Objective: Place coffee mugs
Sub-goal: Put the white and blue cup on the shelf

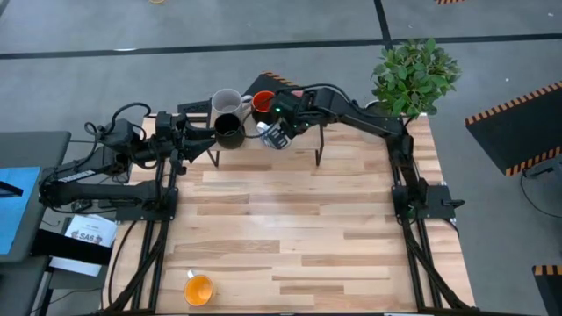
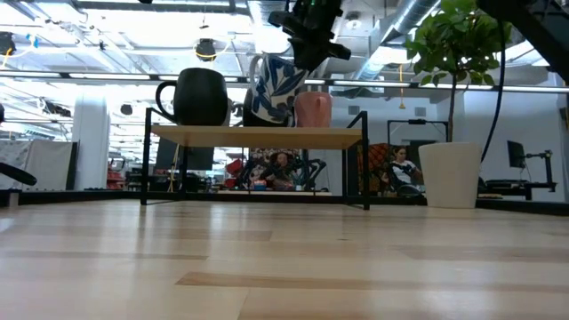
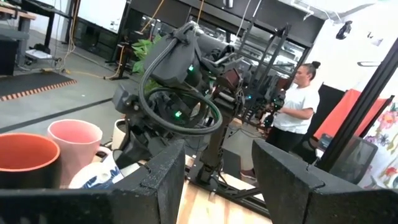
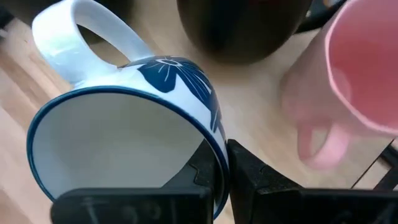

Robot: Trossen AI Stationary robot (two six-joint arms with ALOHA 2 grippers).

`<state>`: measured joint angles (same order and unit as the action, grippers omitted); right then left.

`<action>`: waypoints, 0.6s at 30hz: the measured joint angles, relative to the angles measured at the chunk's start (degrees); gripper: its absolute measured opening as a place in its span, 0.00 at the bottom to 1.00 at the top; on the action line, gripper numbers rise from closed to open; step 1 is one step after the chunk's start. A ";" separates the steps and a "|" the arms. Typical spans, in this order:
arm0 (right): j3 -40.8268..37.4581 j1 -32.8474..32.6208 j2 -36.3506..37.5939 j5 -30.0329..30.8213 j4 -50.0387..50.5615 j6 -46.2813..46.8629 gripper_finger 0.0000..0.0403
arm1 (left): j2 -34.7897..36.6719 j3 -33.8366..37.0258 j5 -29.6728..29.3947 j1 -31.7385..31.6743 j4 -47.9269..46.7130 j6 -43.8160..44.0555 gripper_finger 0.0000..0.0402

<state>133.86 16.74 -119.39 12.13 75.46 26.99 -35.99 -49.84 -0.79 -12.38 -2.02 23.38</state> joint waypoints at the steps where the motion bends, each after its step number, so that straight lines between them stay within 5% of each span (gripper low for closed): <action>1: 0.00 0.20 0.00 -0.52 0.33 0.38 0.10 | -0.01 0.00 0.02 0.00 0.00 0.00 0.43; 8: 0.00 0.31 0.00 -0.01 -0.29 1.17 0.11 | -2.00 -0.02 -1.04 0.00 3.94 0.85 0.43; 18: -0.02 0.72 0.00 -0.21 0.05 1.66 0.11 | -14.97 0.02 3.07 0.73 4.49 -3.82 0.43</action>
<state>133.84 17.45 -119.39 11.92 75.51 28.64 -50.95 -49.82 2.28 -11.65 2.46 19.55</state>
